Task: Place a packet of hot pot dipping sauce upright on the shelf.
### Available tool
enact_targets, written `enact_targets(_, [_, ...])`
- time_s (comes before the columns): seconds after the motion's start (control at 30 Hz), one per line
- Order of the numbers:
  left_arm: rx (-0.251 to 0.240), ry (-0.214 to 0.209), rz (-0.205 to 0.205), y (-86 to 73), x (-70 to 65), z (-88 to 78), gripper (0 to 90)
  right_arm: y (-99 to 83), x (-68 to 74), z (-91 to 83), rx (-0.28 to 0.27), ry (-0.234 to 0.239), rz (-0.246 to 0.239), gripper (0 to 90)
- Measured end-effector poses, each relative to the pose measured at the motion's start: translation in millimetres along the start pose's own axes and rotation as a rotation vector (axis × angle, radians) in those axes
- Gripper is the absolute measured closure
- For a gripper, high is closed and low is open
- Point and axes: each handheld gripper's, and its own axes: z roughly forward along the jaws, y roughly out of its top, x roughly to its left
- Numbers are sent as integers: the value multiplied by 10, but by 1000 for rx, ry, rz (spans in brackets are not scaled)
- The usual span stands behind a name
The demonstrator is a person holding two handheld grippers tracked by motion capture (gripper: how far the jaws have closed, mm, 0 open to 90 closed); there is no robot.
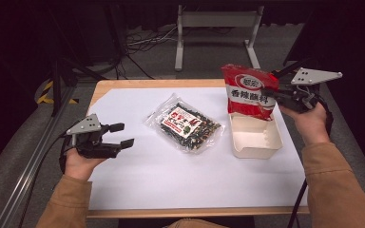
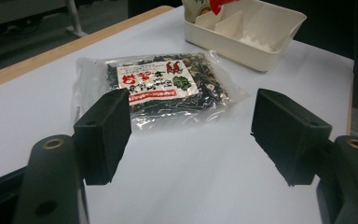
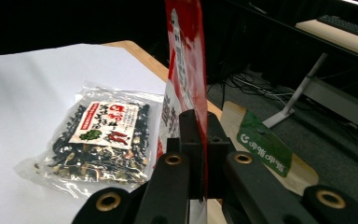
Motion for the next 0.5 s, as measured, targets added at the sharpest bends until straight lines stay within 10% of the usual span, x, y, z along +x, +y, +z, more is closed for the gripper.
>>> enact_targets(0.5, [4,-5,-1,-11,5,6,287,-133,-175,148,47,-18,9,893])
